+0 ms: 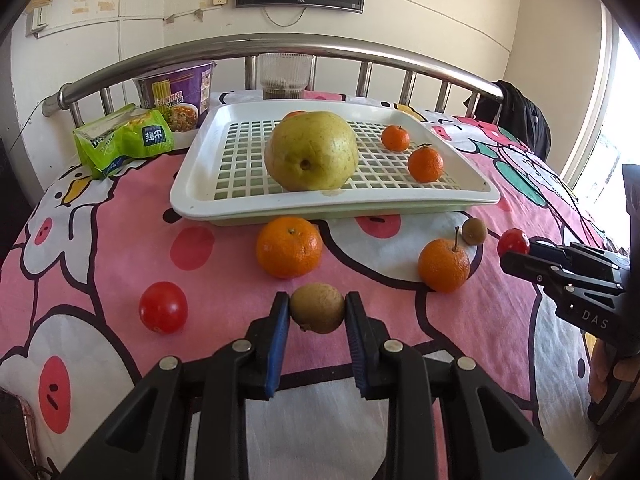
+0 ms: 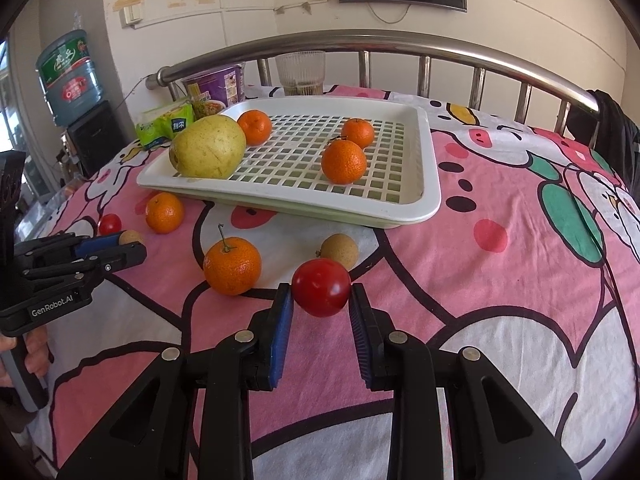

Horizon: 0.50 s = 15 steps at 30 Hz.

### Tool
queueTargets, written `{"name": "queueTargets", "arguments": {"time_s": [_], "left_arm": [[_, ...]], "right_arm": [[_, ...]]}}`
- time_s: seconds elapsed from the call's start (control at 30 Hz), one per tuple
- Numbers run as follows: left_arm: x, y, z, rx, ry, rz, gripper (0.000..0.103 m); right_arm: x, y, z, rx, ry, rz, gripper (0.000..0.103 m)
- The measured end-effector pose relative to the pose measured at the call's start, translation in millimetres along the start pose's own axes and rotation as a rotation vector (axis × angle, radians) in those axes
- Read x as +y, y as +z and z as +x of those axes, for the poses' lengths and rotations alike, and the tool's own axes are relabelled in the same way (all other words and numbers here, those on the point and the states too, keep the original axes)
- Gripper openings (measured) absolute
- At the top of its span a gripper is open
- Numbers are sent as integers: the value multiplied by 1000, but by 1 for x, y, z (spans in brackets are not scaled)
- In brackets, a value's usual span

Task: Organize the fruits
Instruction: 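Grasp the brown kiwi with left tool while right tool grasps a red tomato, then carry kiwi and tomato over the tray and open both tools to release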

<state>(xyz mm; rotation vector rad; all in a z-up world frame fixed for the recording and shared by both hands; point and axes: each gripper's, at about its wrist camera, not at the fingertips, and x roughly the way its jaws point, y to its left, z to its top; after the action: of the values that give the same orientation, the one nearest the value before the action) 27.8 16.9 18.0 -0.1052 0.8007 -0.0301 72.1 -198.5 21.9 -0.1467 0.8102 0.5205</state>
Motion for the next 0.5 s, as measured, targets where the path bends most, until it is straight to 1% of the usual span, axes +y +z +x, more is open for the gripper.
{"name": "queueTargets", "arguments": {"time_s": [0.13, 0.33, 0.5], "left_arm": [[1, 3, -11, -25, 1, -3, 30], [12, 14, -32, -90, -14, -44, 30], [22, 27, -37, -116, -9, -69, 30]], "right_arm": [[-4, 2, -9, -17, 24, 30, 27], [-10, 12, -24, -54, 67, 75, 27], [-11, 24, -33, -86, 85, 88, 27]]}}
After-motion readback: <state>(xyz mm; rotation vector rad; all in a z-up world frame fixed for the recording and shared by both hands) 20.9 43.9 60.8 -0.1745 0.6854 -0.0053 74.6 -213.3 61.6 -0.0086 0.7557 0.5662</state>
